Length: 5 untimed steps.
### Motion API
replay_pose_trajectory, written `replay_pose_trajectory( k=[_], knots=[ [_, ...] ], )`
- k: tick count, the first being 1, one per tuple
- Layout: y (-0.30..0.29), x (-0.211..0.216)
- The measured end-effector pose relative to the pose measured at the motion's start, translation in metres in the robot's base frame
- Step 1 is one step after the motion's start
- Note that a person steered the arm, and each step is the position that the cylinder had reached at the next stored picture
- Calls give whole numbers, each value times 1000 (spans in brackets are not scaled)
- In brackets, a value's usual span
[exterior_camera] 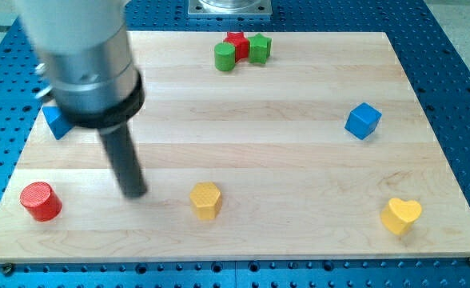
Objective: Move red circle on right to triangle
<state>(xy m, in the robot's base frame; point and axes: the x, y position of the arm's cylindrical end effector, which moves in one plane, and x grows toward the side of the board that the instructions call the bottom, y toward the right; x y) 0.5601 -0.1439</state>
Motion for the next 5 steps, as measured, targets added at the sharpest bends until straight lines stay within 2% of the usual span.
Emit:
replay_pose_trajectory(
  k=[1,2,3,5],
  knots=[
    [-45,45],
    [-63,58],
    [-104,46],
    [-111,24]
  ],
)
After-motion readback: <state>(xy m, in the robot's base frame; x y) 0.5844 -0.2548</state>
